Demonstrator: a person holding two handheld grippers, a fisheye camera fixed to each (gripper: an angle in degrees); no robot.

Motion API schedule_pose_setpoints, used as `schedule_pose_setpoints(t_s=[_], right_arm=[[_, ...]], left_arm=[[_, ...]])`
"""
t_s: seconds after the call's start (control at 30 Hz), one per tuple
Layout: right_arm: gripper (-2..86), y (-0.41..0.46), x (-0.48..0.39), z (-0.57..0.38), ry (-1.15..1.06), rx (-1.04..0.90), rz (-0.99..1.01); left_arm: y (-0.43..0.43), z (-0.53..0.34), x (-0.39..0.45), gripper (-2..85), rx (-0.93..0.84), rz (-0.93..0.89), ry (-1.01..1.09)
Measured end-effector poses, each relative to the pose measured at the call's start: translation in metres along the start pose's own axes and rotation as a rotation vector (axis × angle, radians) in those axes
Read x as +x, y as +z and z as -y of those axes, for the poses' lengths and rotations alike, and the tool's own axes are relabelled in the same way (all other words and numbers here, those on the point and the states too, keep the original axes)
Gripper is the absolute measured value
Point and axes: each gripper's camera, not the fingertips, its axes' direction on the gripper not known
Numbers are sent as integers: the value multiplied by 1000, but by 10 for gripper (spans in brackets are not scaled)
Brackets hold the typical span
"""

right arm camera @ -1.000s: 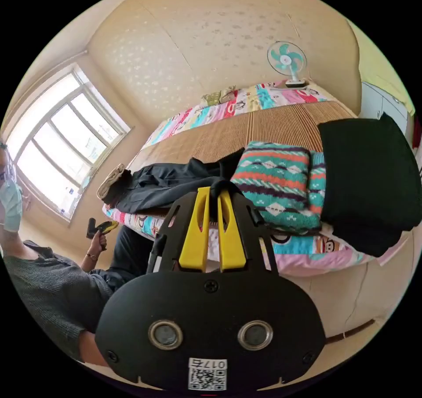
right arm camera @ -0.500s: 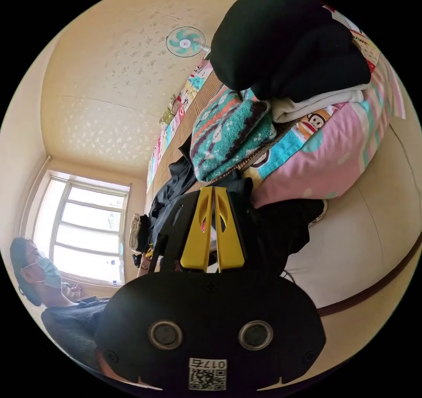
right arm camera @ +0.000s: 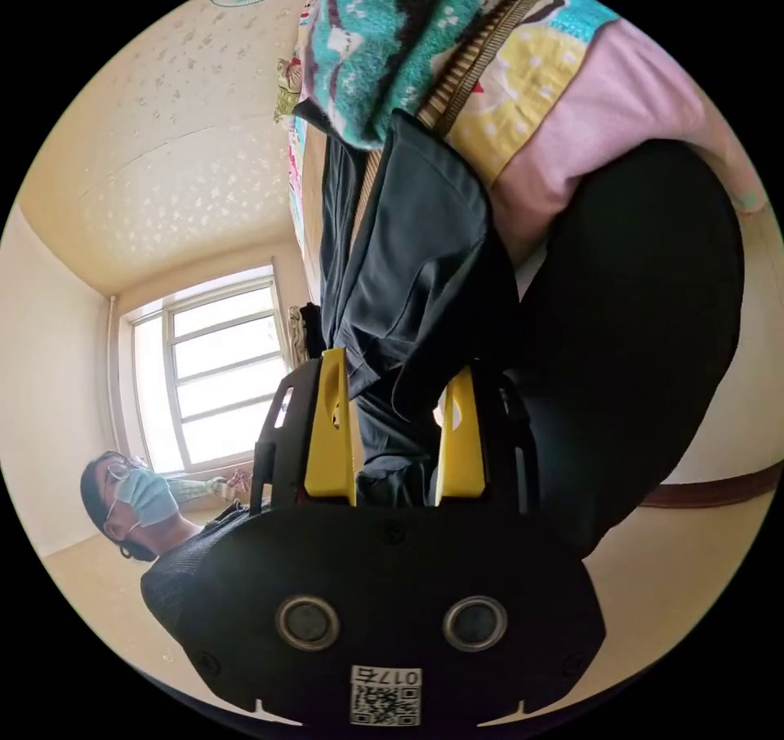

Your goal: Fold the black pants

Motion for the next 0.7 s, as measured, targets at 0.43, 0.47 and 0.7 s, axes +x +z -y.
schedule_pose_setpoints(t_s=[0.43, 0.47, 0.7], right_arm=[[67, 51, 9, 1, 97, 153, -327], [51, 48, 5, 0, 82, 181, -398], [-4, 24, -47, -15, -190, 123, -138]], left_arm=[[-19, 12, 17, 41, 10, -83, 65], [-20, 12, 16, 41, 10, -87, 62], [-39, 11, 1, 40, -16, -219, 75]])
